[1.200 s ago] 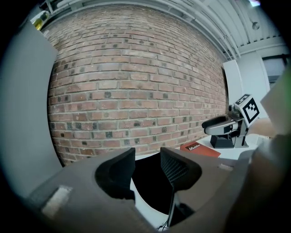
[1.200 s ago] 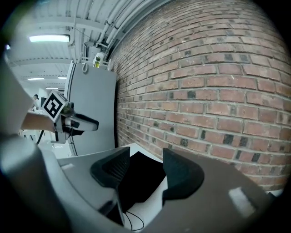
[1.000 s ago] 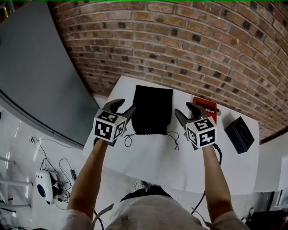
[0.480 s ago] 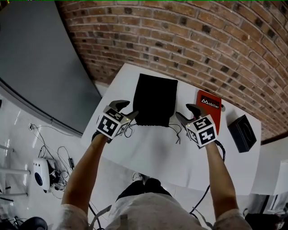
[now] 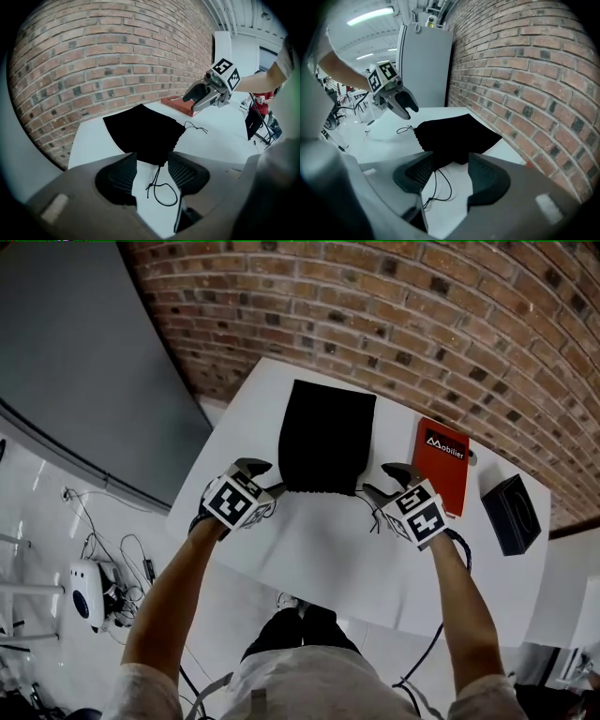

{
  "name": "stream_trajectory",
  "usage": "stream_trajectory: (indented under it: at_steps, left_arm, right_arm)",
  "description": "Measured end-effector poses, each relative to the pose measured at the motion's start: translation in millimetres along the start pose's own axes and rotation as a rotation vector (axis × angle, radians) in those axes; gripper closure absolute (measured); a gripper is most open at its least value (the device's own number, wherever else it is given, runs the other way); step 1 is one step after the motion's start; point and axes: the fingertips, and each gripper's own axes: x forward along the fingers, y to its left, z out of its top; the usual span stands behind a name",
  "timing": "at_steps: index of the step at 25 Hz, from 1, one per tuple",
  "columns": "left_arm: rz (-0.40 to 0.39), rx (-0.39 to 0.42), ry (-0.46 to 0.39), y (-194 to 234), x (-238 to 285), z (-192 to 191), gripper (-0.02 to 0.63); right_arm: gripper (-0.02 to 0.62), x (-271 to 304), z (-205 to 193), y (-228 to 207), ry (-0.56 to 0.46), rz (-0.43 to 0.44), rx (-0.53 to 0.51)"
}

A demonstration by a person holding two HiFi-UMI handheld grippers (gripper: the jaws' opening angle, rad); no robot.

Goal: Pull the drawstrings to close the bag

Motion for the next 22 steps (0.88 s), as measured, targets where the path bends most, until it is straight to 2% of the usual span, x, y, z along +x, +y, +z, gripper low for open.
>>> stream_trajectory:
  at_steps: [8, 13, 17, 22]
  left_arm:
    - [-0.045, 0.095, 0.107, -7, 23, -21, 0.393]
    - [-0.108, 0.151, 0.17, -14, 41, -38, 0.394]
    - [-0.123, 0.174, 0.243, -14, 47, -50, 0.403]
    - [-0.139, 0.184, 0.274, -14, 54, -53, 0.408]
  right_arm:
    - [0.365, 22, -26, 13, 0.07, 0.095, -0.041]
    - [0.365, 35, -39, 20, 0.111, 0.156, -0.082]
    - [0.365, 46, -48, 29, 0.143, 0.212, -0.109]
    - [0.37, 56, -56, 38, 0.175, 0.28, -0.144]
